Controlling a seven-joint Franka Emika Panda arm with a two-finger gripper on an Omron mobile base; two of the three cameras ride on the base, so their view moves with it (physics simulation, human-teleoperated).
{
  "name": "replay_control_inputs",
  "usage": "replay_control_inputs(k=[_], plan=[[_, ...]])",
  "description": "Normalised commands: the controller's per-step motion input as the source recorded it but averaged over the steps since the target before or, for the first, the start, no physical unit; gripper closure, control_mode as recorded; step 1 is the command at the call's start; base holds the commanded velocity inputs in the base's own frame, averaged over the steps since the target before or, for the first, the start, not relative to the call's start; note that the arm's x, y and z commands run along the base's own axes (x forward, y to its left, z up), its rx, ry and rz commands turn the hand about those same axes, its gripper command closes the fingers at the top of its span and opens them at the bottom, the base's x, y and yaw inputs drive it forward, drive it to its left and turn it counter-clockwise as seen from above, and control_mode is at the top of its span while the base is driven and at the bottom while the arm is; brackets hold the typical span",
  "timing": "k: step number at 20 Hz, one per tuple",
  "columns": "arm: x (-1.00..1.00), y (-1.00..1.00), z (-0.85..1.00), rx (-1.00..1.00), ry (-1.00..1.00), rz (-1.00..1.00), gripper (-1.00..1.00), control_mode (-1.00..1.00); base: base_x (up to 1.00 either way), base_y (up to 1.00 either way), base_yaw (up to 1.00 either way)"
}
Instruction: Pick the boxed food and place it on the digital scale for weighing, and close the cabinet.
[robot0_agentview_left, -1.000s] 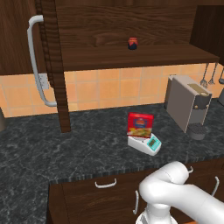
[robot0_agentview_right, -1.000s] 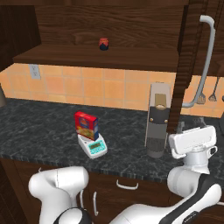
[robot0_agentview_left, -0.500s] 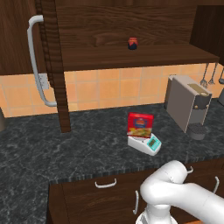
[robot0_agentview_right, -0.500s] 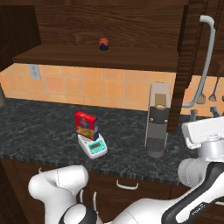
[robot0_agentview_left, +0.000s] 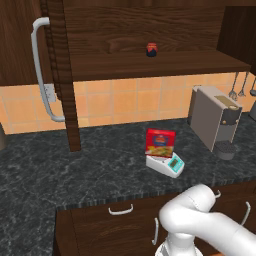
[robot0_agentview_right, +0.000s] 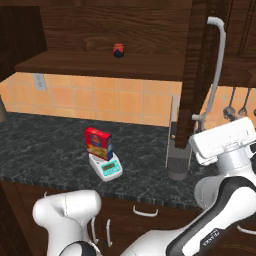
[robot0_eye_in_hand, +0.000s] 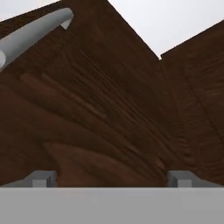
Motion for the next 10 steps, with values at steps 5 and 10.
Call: replay_control_inputs(k=[5,10], plan=[[-0.31,0.93,0.82,-0.14,0.00,0.00,-1.00,-1.00,0.00,0.00,0.00],[0.16,1.00,0.31,-0.19,0.02,-0.01,-1.00,-1.00,0.00,0.00,0.00]])
